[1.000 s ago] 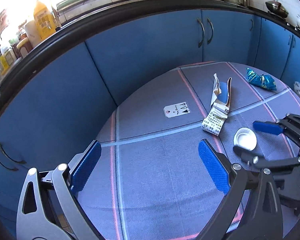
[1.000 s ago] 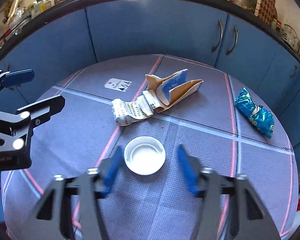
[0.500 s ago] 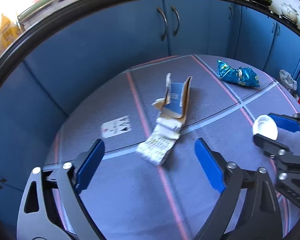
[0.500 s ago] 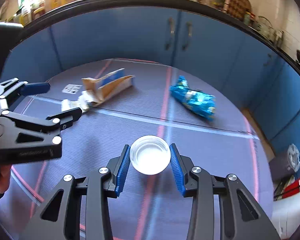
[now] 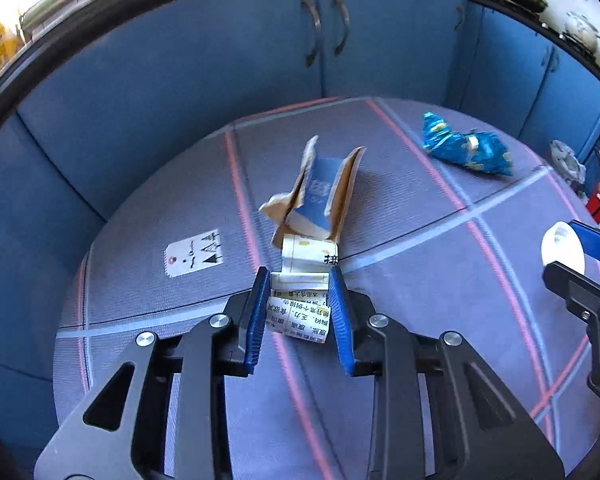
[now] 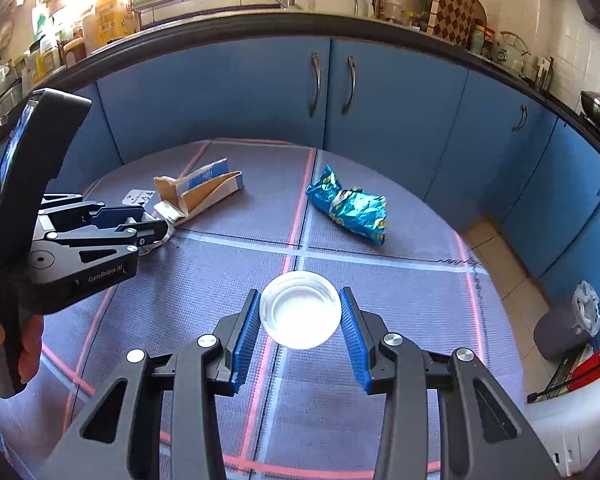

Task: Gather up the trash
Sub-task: 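Carry cap and paper strip over the bin and release both inside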

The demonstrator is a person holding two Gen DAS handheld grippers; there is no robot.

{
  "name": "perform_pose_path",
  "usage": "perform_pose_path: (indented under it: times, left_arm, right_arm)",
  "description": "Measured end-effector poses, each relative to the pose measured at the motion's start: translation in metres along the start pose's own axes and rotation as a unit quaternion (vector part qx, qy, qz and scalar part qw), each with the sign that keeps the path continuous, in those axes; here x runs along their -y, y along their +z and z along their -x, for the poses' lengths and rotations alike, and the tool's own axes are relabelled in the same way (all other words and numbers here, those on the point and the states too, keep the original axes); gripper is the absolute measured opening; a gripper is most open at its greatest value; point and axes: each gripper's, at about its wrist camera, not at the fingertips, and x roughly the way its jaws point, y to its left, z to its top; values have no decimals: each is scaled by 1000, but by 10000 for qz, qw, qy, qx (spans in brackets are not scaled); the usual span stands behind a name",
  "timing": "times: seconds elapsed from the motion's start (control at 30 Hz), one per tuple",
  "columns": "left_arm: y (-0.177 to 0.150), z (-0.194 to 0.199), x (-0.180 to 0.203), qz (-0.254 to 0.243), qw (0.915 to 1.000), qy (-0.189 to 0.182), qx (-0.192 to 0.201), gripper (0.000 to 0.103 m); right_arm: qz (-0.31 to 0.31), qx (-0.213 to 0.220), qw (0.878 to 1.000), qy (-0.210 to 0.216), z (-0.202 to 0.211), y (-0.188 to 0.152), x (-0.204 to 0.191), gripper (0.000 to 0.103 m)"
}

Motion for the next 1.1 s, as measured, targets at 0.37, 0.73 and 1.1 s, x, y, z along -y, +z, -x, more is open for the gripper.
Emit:
perform_pose_path:
  times: [0.37, 0.73, 1.1]
  left_arm:
    - [-2, 55, 77, -741, 9962, -224, 411, 31]
    - [2, 83, 160, -1375, 9875, -463, 615, 31]
    - [8, 113, 194, -1572, 9816, -842, 690, 31]
  right_arm:
    - [-142, 264, 9984, -484, 58, -19, 41, 39]
    - [-576, 337, 9931, -968, 111, -63, 104, 39]
    - [-1036, 464, 9876, -1082, 140, -94, 144, 39]
